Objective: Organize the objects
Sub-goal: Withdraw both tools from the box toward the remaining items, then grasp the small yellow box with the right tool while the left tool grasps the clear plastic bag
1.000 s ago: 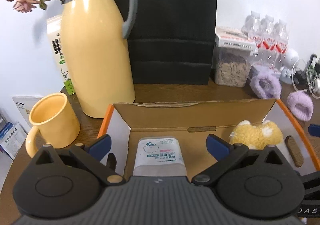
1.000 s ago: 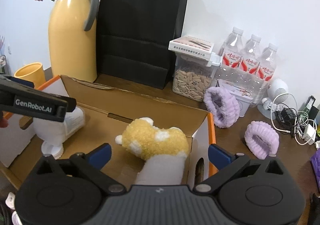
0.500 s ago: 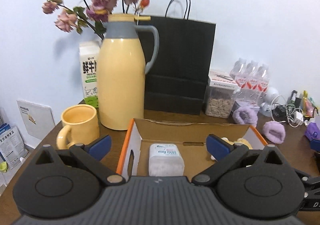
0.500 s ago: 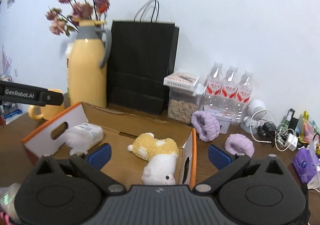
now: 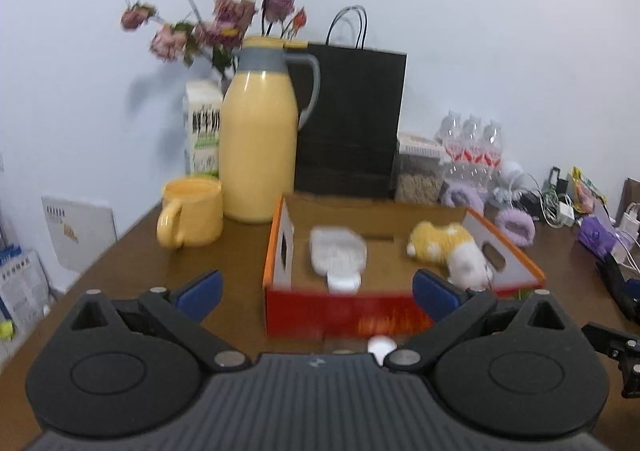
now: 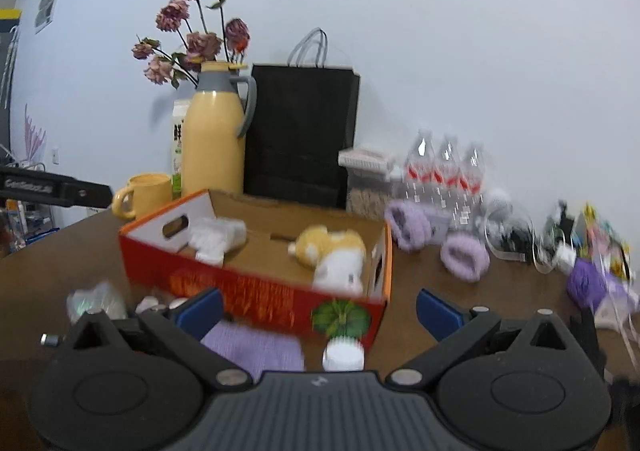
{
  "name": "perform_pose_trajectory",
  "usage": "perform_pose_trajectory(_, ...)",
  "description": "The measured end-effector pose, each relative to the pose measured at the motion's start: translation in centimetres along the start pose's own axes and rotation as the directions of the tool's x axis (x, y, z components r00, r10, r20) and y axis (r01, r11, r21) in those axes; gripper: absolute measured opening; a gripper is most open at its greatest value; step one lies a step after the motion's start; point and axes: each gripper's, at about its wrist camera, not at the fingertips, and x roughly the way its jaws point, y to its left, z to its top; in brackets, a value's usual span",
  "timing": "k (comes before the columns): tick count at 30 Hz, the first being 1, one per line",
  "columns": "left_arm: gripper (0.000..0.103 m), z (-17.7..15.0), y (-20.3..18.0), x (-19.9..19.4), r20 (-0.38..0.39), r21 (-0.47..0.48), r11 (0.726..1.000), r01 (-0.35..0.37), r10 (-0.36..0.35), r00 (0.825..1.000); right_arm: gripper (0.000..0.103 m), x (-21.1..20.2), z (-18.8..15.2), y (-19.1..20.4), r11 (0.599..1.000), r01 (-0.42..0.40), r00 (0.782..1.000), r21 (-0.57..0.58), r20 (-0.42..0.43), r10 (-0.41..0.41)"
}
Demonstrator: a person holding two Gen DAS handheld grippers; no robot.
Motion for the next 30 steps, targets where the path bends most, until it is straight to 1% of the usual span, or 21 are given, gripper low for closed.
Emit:
perform_pose_trajectory(3, 0.103, -2.3, 0.6, -1.0, -0.023, -0.022, 1.0, -0.002, 0.002, 1.0, 0.103, -0.9, -2.5, -0.1, 0.999, 0.008, 0.999, 0.04, -0.04, -0.006)
perform_pose_trajectory(8, 0.103, -5.8, 1.6, -2.4, -0.051, -0.035, 0.999, -0.033, 0.032, 0.998, 0.103, -1.9, -6.2, -0.1, 0.995, 0.022, 0.993, 0.096, -0.113, -0.011)
perform_pose_trajectory(12, 0.103, -7.6, 2.1, -3.2, -0.068, -0.046, 0.997, -0.063, 0.06, 0.996, 0.103, -2.6, -8.1, 0.2, 0.992, 0.025, 0.99, 0.124, -0.141, -0.007)
perform_pose_trajectory(14, 0.103, -8.1, 2.4, -3.3, -0.079, -0.055, 0.996, -0.065, 0.061, 0.995, 0.102, -2.5, -8.6, 0.7, 0.993, 0.023, 0.988, 0.112, -0.155, -0.005)
perform_pose_trajectory(16, 0.103, -8.3, 2.4, -3.2, -0.089, -0.047, 0.997, -0.068, 0.064, 0.994, 0.097, -2.2, -8.9, 1.3, 0.997, 0.022, 0.985, 0.078, -0.171, -0.008)
perform_pose_trajectory(18, 0.103, -8.4, 2.4, -3.3, -0.093, -0.042, 0.997, -0.067, 0.063, 0.994, 0.084, -1.7, -9.1, 1.6, 0.998, 0.0, 0.981, 0.058, -0.193, 0.011)
perform_pose_trajectory(19, 0.103, -8.4, 2.4, -3.3, -0.093, -0.044, 0.997, -0.061, 0.057, 0.994, 0.081, -1.4, -9.1, 1.8, 0.998, -0.015, 0.979, 0.055, -0.202, 0.026)
perform_pose_trajectory(21, 0.103, -8.3, 2.4, -3.1, -0.097, -0.046, 0.998, -0.053, 0.048, 0.994, 0.073, -0.7, -9.2, 2.1, 0.998, -0.042, 0.974, 0.047, -0.219, 0.051)
perform_pose_trajectory(22, 0.103, -8.4, 2.4, -3.0, -0.1, -0.046, 0.998, -0.05, 0.045, 0.994, 0.071, -0.4, -9.1, 2.4, 0.998, -0.051, 0.972, 0.042, -0.226, 0.059)
perform_pose_trajectory(23, 0.103, -8.4, 2.4, -2.9, -0.102, -0.047, 0.998, -0.048, 0.043, 0.994, 0.069, -0.1, -9.0, 2.6, 0.997, -0.067, 0.972, 0.039, -0.222, 0.074)
perform_pose_trajectory(25, 0.103, -8.5, 2.4, -2.9, -0.104, -0.05, 0.998, -0.046, 0.041, 0.994, 0.062, 0.4, -8.7, 3.1, 0.995, -0.092, 0.971, 0.032, -0.22, 0.097)
perform_pose_trajectory(27, 0.103, -8.5, 2.6, -2.9, -0.104, -0.055, 0.997, -0.045, 0.039, 0.994, 0.044, 0.8, -8.5, 3.3, 0.993, -0.115, 0.969, 0.03, -0.217, 0.118)
perform_pose_trajectory(29, 0.103, -8.6, 2.7, -3.0, -0.104, -0.057, 0.997, -0.048, 0.042, 0.994, 0.03, 1.0, -8.4, 3.3, 0.989, -0.143, 0.966, 0.043, -0.212, 0.149)
perform_pose_trajectory(30, 0.103, -8.6, 2.8, -3.0, -0.104, -0.059, 0.997, -0.048, 0.042, 0.994, 0.03, 0.9, -8.4, 3.4, 0.988, -0.146, 0.966, 0.044, -0.21, 0.152)
